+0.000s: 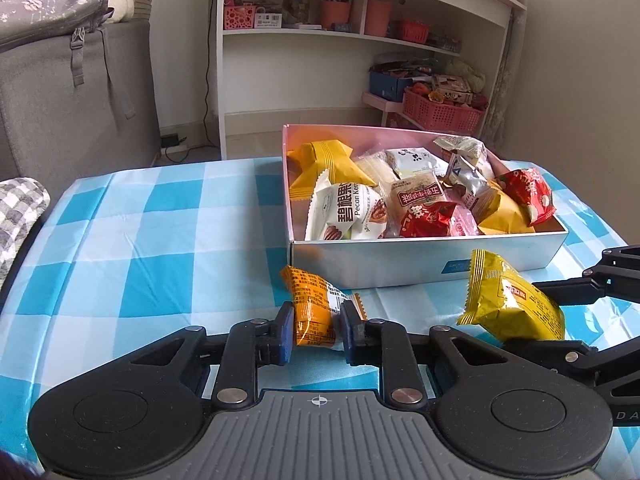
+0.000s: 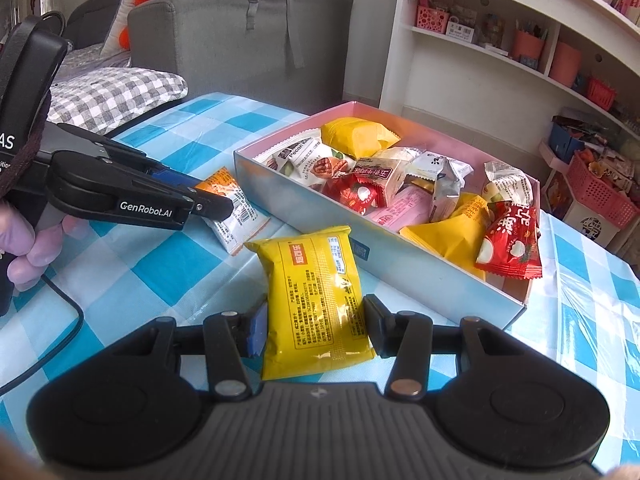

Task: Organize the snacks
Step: 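Carry the yellow and orange packets over the box with both tools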

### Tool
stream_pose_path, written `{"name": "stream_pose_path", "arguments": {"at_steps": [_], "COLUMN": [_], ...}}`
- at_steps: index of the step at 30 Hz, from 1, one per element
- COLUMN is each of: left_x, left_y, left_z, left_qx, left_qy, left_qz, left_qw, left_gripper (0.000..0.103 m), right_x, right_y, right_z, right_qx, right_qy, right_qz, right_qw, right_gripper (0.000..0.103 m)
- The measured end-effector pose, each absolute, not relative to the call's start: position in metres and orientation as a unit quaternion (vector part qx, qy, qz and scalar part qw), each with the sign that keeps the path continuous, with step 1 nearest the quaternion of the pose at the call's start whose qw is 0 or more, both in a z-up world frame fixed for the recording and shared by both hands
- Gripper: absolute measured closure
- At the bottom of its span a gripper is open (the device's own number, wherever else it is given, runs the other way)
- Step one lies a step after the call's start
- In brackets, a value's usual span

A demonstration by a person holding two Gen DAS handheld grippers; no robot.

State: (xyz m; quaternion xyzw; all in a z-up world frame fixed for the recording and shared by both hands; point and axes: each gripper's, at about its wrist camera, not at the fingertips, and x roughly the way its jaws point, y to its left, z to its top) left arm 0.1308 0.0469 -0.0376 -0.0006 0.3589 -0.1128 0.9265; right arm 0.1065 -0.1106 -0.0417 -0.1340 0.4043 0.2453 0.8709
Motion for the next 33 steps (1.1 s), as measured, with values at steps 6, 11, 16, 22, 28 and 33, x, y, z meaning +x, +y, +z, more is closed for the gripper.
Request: {"name": "stream_pose_path", "arguments": {"at_steps": [6, 11, 16, 22, 28, 33], "left_x": [0.126, 0.121, 0.117, 0.108, 0.101, 0.104], "left_y": [0.050, 0.052, 0.053, 0.054, 0.054, 0.051], "left_z": [-0.032, -0.026, -0.021, -0.010, 0.007, 0.019], "left_qx": [-0.012, -0.019, -0.021, -0.021, -0.026, -0.042], "left_qy": [0.352, 0.344, 0.339, 0.323, 0.304, 0.286], "left_qz": [-0.121, -0.126, -0.130, -0.132, -0.134, -0.135], "left_qw": [0.928, 0.930, 0.931, 0.937, 0.943, 0.948], "left_gripper": [0.091, 0.094, 0.096, 0.096, 0.096, 0.096], "right_x": [0.105, 0.105, 0.106, 0.108, 0.116, 0.129], "right_y": [-0.112, -0.114, -0.115, -0.119, -0.125, -0.129], "right_z": [-0.034, -0.028, -0.024, -0.018, -0.009, -0.003], "right_qx": [-0.127, -0.120, -0.114, -0.106, -0.083, -0.064], "right_qy": [0.395, 0.388, 0.382, 0.375, 0.368, 0.363], "right_qz": [0.245, 0.244, 0.239, 0.230, 0.213, 0.186], "right_qw": [0.876, 0.881, 0.885, 0.892, 0.901, 0.911], "right_gripper": [0.058, 0.058, 0.058, 0.058, 0.058, 0.058]}}
